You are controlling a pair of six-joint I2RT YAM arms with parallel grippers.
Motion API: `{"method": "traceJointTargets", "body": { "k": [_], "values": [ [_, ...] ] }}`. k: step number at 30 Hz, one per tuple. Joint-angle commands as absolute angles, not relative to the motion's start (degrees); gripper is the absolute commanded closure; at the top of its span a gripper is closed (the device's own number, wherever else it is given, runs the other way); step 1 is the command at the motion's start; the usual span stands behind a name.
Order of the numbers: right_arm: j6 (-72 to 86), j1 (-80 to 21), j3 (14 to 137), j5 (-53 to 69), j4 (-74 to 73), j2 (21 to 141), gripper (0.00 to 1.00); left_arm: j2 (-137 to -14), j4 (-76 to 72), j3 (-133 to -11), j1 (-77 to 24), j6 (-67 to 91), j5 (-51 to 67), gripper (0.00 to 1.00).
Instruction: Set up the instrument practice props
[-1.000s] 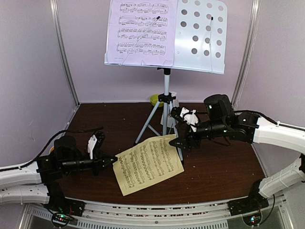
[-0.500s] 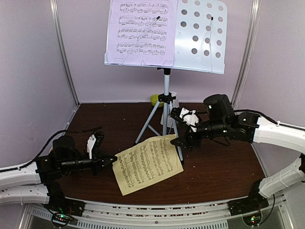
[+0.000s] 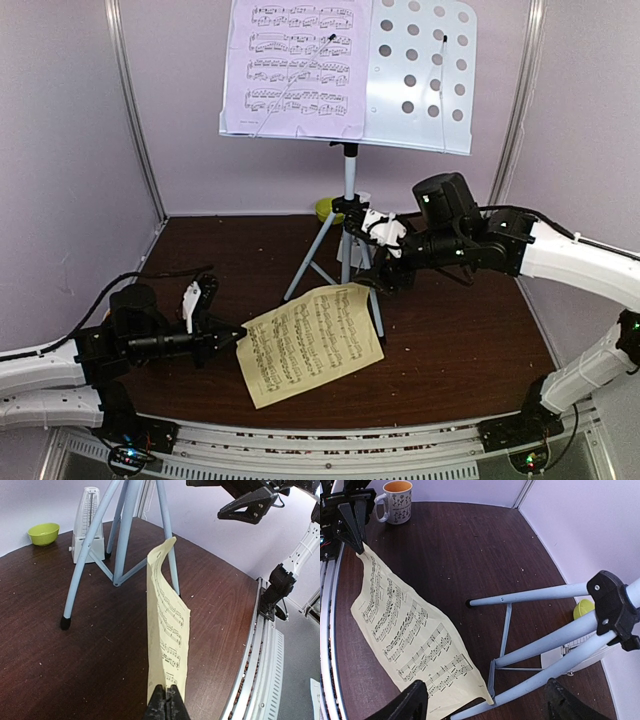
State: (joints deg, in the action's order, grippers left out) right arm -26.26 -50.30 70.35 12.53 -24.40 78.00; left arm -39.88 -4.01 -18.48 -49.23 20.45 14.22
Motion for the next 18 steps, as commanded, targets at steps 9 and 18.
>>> {"method": "traceJointTargets", "body": {
  "k": [9, 18],
  "values": [
    [-34.56, -51.7, 85.12, 17.68, -37.35, 89.27, 0.2, -40.86, -7.7, -19.69, -49.48, 19.69, 15.37, 1.0],
    [-40.29, -56.75, 96.06, 19.31, -44.14, 100.13, 0.2, -40.52, -7.75, -19.61, -49.68, 19.6, 15.21, 1.0]
  ]
}}
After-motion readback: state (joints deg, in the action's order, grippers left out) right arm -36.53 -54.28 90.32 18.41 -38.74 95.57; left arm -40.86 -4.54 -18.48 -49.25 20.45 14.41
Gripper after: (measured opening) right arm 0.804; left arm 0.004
